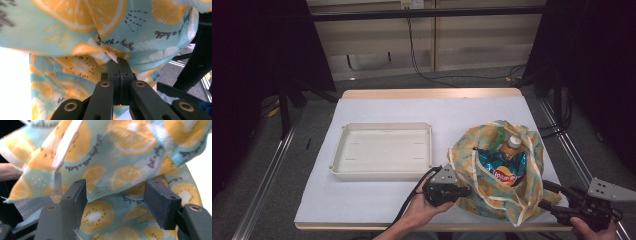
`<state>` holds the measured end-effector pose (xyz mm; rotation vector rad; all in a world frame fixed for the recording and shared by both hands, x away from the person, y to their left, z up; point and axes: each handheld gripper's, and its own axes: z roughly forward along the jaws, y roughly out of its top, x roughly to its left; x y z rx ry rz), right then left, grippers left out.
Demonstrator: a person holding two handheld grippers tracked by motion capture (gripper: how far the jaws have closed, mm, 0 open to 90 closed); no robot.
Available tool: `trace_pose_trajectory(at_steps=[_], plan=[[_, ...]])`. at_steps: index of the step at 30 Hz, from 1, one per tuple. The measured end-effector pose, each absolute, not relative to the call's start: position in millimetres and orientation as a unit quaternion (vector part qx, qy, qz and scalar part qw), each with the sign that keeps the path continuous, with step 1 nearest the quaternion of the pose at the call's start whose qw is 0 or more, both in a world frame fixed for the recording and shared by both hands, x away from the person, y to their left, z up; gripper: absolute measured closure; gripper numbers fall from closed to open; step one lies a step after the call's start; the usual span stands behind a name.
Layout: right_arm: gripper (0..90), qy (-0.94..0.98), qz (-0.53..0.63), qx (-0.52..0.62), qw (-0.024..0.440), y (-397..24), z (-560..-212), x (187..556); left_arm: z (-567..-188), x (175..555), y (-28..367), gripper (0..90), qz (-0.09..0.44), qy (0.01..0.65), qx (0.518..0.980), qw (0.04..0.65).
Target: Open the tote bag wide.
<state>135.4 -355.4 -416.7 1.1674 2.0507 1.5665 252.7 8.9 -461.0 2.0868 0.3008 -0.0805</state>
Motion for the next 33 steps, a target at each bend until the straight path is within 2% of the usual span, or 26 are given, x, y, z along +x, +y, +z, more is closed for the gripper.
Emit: trace_pose_trajectory(at_steps=[5, 12, 17, 26, 30, 33], plan=[[40.1, 0.710, 0.548, 0.411, 0.167, -361, -413, 133, -456, 254, 17, 89.8, -0.049, 0.131, 0.848, 0.512], [57.5, 0.706, 0.550, 0.408, 0.180, -365, -402, 135, -443, 252, 36, 75.3, -0.034, 0.143, 0.840, 0.522], [64.2, 0.701, 0.550, 0.410, 0.198, -370, -391, 137, -435, 257, 54, 74.0, -0.017, 0.155, 0.831, 0.534], [65.6, 0.681, 0.560, 0.418, 0.220, -382, -375, 156, -408, 267, 75, 77.1, 0.006, 0.166, 0.797, 0.580], [57.6, 0.683, 0.561, 0.413, 0.218, -373, -362, 178, -396, 267, 68, 71.5, 0.002, 0.157, 0.788, 0.596], [52.0, 0.688, 0.562, 0.407, 0.214, -366, -354, 195, -389, 264, 52, 65.0, -0.010, 0.126, 0.788, 0.602]])
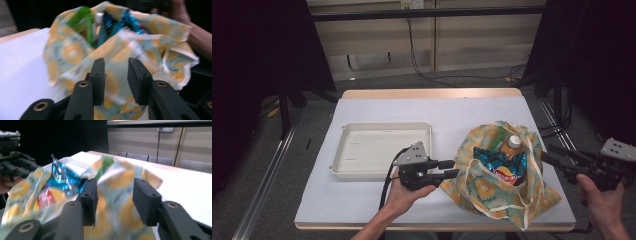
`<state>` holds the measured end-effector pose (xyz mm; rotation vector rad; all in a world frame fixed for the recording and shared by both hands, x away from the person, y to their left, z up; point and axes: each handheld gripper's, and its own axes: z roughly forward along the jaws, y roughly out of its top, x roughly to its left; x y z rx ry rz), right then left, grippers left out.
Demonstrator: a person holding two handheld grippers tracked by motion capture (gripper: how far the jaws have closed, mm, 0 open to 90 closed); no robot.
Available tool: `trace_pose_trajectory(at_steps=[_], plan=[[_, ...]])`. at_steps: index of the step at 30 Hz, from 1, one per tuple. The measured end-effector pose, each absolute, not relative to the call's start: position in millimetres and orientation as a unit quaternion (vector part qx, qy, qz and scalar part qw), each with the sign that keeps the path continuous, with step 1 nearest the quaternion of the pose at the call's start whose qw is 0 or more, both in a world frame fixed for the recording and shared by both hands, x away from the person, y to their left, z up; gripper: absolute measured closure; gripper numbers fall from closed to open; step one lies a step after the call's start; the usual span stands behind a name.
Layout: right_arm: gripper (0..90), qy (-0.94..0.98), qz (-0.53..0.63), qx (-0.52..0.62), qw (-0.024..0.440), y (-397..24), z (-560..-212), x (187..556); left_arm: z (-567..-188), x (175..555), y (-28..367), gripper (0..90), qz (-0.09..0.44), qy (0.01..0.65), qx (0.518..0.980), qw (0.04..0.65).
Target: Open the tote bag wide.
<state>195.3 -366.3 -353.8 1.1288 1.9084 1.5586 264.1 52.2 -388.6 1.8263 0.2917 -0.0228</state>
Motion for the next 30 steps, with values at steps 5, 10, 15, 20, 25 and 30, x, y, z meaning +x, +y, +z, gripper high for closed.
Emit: trace_pose_trajectory(at_steps=[5, 10, 15, 20, 25, 30], plan=[[42.9, 0.696, 0.558, 0.399, 0.210, -353, -342, 225, -387, 260, 35, 58.5, -0.015, 0.106, 0.796, 0.596], [36.7, 0.718, 0.526, 0.402, 0.214, -337, -344, 245, -395, 254, 22, 68.4, -0.024, 0.080, 0.816, 0.572], [39.9, 0.722, 0.510, 0.416, 0.212, -336, -353, 249, -405, 246, 17, 90.0, -0.040, 0.062, 0.834, 0.546], [47.6, 0.718, 0.508, 0.428, 0.209, -346, -361, 246, -411, 241, 15, 90.0, -0.044, 0.058, 0.842, 0.535], [73.2, 0.709, 0.516, 0.434, 0.207, -354, -369, 241, -406, 244, 20, 80.0, -0.040, 0.066, 0.832, 0.549], [88.0, 0.695, 0.523, 0.445, 0.213, -365, -373, 235, -395, 250, 33, 73.9, -0.036, 0.079, 0.814, 0.574]])
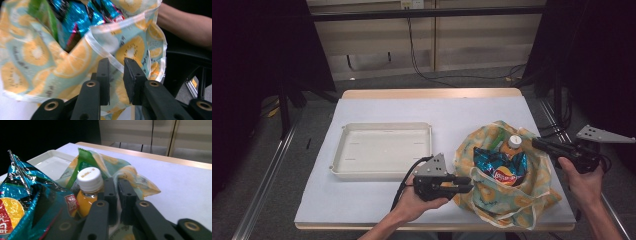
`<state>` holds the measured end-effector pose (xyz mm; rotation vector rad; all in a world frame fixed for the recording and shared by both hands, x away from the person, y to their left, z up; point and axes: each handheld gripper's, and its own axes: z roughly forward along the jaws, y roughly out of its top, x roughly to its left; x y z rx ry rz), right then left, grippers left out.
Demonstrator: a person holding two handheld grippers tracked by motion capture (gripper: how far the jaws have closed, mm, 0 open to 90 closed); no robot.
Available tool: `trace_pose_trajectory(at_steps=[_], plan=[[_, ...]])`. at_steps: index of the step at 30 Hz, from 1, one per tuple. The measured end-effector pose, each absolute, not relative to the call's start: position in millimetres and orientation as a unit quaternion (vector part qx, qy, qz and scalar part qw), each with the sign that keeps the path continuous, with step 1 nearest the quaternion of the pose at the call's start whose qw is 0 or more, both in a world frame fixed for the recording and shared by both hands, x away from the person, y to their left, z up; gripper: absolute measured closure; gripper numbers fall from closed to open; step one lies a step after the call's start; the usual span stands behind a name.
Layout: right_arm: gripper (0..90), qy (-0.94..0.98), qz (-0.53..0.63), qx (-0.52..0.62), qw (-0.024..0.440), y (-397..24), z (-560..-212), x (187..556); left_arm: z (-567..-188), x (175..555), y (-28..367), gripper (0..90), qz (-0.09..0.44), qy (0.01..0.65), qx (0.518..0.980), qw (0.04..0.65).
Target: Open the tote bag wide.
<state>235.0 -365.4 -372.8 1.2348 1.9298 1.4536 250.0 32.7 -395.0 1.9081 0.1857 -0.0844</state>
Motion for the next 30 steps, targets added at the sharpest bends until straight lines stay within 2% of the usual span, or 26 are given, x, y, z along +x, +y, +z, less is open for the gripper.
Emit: trace_pose_trajectory(at_steps=[2, 3, 5, 8, 9, 10, 11, 13, 14, 16, 20, 23, 27, 30], plan=[[89.1, 0.690, 0.523, 0.450, 0.219, -371, -374, 234, -392, 254, 36, 70.9, -0.026, 0.090, 0.806, 0.585], [89.3, 0.687, 0.523, 0.453, 0.222, -373, -374, 234, -391, 255, 36, 67.0, -0.014, 0.100, 0.802, 0.589], [89.4, 0.684, 0.525, 0.456, 0.221, -376, -376, 233, -390, 261, 35, 59.5, -0.024, 0.095, 0.795, 0.599], [89.5, 0.681, 0.525, 0.460, 0.221, -378, -378, 233, -393, 265, 24, 44.3, -0.017, 0.095, 0.809, 0.579], [89.4, 0.680, 0.525, 0.460, 0.224, -379, -379, 233, -396, 265, 20, 43.6, -0.026, 0.093, 0.812, 0.575], [89.4, 0.680, 0.525, 0.461, 0.223, -379, -379, 233, -398, 262, 17, 45.3, -0.029, 0.088, 0.815, 0.572], [89.3, 0.679, 0.527, 0.459, 0.224, -379, -379, 234, -400, 260, 15, 55.6, -0.036, 0.073, 0.820, 0.567], [89.1, 0.676, 0.528, 0.461, 0.228, -380, -378, 233, -403, 252, 14, 81.6, -0.041, 0.053, 0.831, 0.553], [89.1, 0.676, 0.528, 0.461, 0.228, -380, -378, 233, -403, 252, 14, 89.5, -0.041, 0.053, 0.831, 0.553], [89.0, 0.672, 0.528, 0.464, 0.233, -384, -378, 232, -408, 241, 14, 90.0, -0.052, 0.026, 0.852, 0.520], [88.3, 0.670, 0.524, 0.471, 0.233, -392, -386, 229, -420, 229, 10, 90.0, -0.058, 0.012, 0.868, 0.493], [88.0, 0.671, 0.522, 0.474, 0.228, -394, -391, 225, -419, 231, 14, 90.0, -0.047, 0.026, 0.858, 0.511], [88.0, 0.670, 0.523, 0.473, 0.233, -396, -390, 223, -407, 243, 25, 78.6, -0.048, 0.053, 0.831, 0.552], [88.0, 0.670, 0.510, 0.479, 0.246, -399, -392, 224, -403, 246, 30, 74.2, -0.038, 0.066, 0.820, 0.567]])
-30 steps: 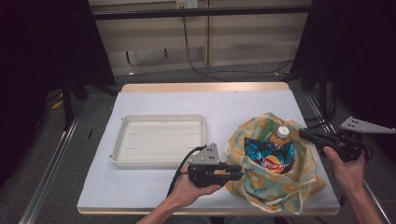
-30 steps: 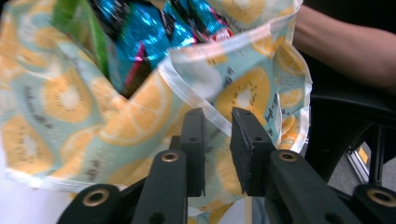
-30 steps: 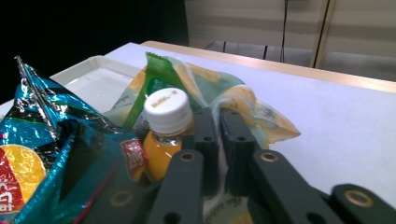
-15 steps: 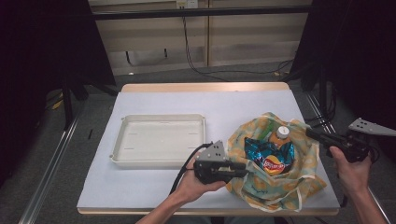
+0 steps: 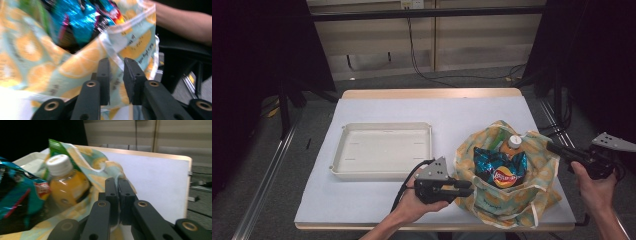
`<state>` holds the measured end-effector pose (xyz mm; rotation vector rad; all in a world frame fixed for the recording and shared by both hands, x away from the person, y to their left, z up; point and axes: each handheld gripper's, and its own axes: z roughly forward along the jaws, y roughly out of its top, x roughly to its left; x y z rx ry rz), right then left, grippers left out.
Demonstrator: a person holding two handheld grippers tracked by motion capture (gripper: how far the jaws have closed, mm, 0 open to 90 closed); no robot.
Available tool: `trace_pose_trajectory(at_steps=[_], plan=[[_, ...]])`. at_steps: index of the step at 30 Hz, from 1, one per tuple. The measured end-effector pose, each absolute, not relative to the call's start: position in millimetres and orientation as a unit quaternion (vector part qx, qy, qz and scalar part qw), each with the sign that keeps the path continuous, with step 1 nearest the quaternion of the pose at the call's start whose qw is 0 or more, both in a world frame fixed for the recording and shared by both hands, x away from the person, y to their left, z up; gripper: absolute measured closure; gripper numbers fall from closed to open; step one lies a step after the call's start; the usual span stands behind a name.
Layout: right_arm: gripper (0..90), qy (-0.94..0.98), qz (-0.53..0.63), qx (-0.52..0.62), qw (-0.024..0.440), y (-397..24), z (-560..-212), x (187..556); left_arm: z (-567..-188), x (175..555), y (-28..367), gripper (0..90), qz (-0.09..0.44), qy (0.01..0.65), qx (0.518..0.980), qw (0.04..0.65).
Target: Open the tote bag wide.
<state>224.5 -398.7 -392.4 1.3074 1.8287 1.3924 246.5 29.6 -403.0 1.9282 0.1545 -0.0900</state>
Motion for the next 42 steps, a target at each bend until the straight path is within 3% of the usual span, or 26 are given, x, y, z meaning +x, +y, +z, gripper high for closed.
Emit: trace_pose_trajectory(at_steps=[1, 7, 10, 11, 15, 17, 24, 36, 39, 42], plan=[[88.0, 0.669, 0.506, 0.485, 0.246, -400, -395, 226, -403, 248, 30, 72.1, -0.034, 0.070, 0.818, 0.570], [87.9, 0.680, 0.496, 0.490, 0.230, -404, -416, 232, -400, 254, 25, 40.1, -0.011, 0.096, 0.810, 0.578], [87.6, 0.683, 0.500, 0.483, 0.223, -401, -421, 234, -398, 257, 14, 37.8, -0.019, 0.081, 0.812, 0.578], [87.4, 0.683, 0.502, 0.482, 0.221, -399, -421, 234, -399, 255, 11, 39.7, -0.014, 0.076, 0.817, 0.571], [86.5, 0.682, 0.513, 0.474, 0.218, -396, -418, 232, -404, 246, 5, 83.1, -0.033, 0.036, 0.836, 0.547], [86.5, 0.681, 0.514, 0.473, 0.219, -396, -416, 231, -405, 244, 5, 89.5, -0.035, 0.029, 0.839, 0.542], [86.9, 0.681, 0.511, 0.476, 0.220, -401, -420, 225, -423, 226, -1, 90.0, -0.055, -0.013, 0.874, 0.482], [88.1, 0.708, 0.485, 0.475, 0.194, -396, -448, 228, -467, 236, 3, 90.0, -0.064, 0.030, 0.899, 0.433], [87.5, 0.712, 0.481, 0.475, 0.190, -393, -451, 229, -471, 238, 5, 90.0, -0.071, 0.040, 0.895, 0.438], [81.4, 0.712, 0.484, 0.471, 0.194, -392, -447, 228, -468, 241, 9, 87.0, -0.089, 0.048, 0.882, 0.461]])
